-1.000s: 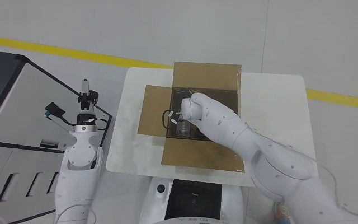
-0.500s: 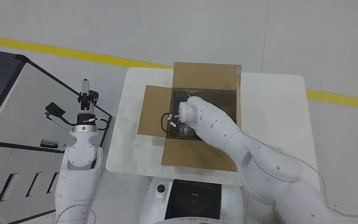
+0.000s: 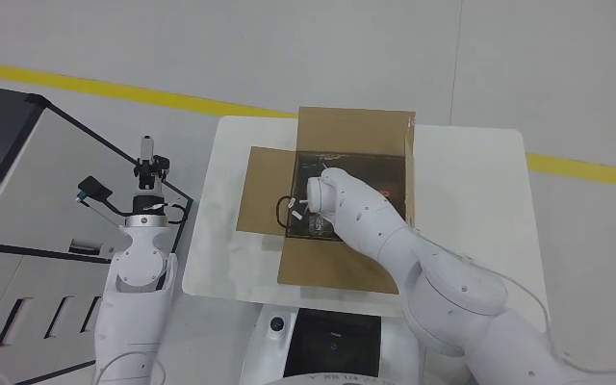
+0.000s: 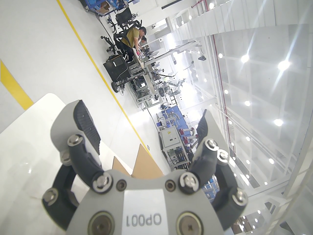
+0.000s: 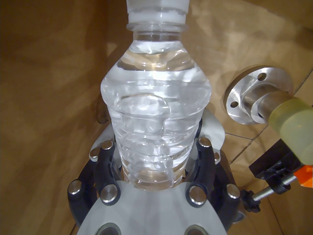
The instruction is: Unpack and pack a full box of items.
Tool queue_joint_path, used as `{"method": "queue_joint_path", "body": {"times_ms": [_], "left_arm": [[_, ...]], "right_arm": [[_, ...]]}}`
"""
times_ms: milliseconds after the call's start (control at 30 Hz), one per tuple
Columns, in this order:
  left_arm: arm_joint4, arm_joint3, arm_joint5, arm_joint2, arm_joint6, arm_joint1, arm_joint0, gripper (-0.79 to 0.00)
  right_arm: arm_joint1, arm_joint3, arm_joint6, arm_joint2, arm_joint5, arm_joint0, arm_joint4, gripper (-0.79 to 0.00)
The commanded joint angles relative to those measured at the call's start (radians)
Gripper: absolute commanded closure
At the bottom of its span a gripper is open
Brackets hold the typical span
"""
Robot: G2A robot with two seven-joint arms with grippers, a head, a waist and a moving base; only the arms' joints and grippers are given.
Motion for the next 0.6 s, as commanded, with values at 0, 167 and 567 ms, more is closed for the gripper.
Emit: {"method": "queue_joint_path", "body": {"times_ms": [0,167,567], "left_arm": [[0.0,0.0,0.0,0.0,0.0,0.0,0.0,-0.785],[0.0,0.0,0.0,0.0,0.0,0.0,0.0,-0.785],[0.0,0.0,0.0,0.0,0.0,0.0,0.0,-0.785]], "right_arm": [[-0.006,0.01,-0.003,0.005,-0.004,0.0,-0.003,0.0],[-0.016,0.028,-0.011,0.019,-0.019,0.006,-0.01,0.0],[-0.016,0.015,0.004,0.058,-0.058,0.045,-0.031,0.0]]}}
